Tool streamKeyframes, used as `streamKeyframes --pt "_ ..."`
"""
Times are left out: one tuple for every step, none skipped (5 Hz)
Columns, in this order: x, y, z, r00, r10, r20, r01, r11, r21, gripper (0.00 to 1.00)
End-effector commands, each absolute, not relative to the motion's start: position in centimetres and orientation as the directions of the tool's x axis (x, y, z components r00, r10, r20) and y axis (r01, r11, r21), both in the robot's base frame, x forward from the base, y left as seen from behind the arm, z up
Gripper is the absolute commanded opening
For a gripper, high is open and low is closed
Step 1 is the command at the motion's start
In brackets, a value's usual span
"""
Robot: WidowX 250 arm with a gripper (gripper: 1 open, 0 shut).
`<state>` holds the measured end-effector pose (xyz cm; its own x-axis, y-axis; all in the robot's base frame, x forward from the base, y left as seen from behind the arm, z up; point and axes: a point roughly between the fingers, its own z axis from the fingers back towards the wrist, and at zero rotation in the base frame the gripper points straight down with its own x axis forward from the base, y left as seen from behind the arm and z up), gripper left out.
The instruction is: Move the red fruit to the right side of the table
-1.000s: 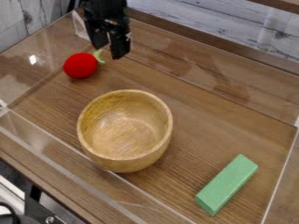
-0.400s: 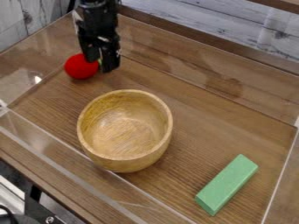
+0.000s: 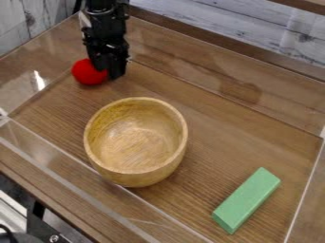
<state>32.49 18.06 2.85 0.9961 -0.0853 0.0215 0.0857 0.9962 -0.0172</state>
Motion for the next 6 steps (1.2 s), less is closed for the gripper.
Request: streamKeyframes --pt "31.5 18.9 3.1 0.997 -0.073 0.029 0.073 0.997 0.002 0.0" --pt "31.6 16.8 5.5 0.992 -0.103 0.068 0.101 0.994 0.034 0.0" --pt "32.1 13.7 8.8 0.985 -0.14 0.103 0.133 0.989 0.066 0.0" --pt "33.1 9.4 11.5 0.97 -0.204 0.135 0.194 0.978 0.081 1.0" --pt "33.9 6.4 12.0 0.96 -0.235 0.152 0.227 0.971 0.071 0.0" --pt "33.7 6.5 11.7 0.951 -0.278 0.137 0.272 0.96 0.067 1.0"
